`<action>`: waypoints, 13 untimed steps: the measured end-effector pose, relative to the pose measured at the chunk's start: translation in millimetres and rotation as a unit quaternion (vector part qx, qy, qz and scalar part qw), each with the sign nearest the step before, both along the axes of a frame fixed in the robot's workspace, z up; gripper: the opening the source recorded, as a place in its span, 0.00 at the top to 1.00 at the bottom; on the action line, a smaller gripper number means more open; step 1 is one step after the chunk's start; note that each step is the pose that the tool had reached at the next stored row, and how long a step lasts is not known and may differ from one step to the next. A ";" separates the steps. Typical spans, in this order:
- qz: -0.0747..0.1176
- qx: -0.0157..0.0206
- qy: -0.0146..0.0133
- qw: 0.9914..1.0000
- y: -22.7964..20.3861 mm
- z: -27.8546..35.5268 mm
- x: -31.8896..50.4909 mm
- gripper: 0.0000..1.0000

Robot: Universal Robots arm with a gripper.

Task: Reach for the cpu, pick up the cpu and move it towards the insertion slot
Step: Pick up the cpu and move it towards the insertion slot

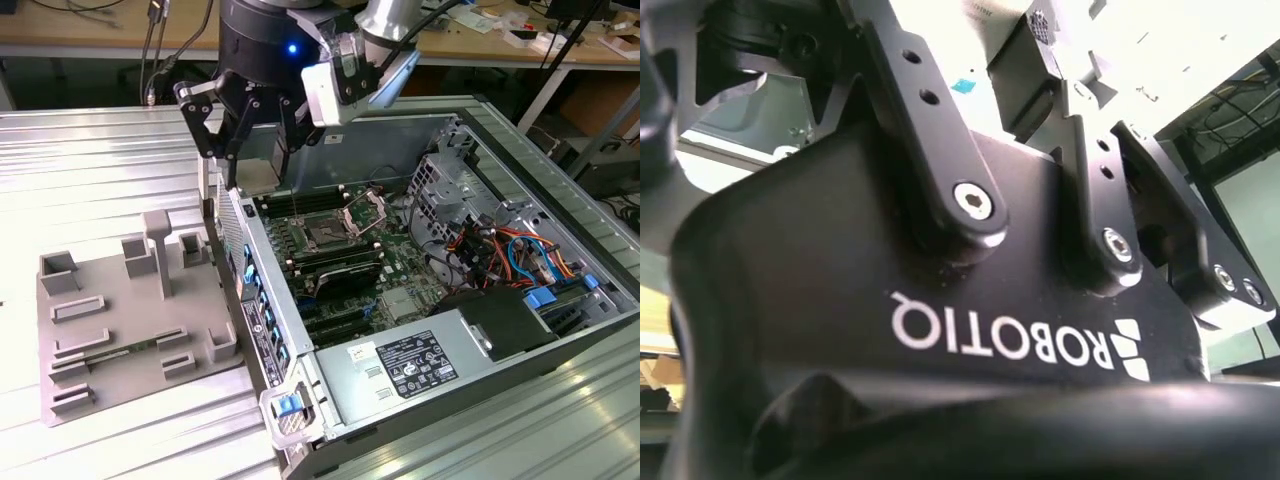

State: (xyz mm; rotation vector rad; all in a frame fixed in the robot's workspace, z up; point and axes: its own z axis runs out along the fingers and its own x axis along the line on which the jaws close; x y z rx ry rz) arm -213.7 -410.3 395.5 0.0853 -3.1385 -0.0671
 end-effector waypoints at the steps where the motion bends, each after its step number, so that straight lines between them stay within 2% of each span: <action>1: 0.000 0.000 0.000 1.000 0.0 0.0 1.7 0.45; 13: 0.000 0.000 0.000 1.000 0.0 -0.1 19.6 0.45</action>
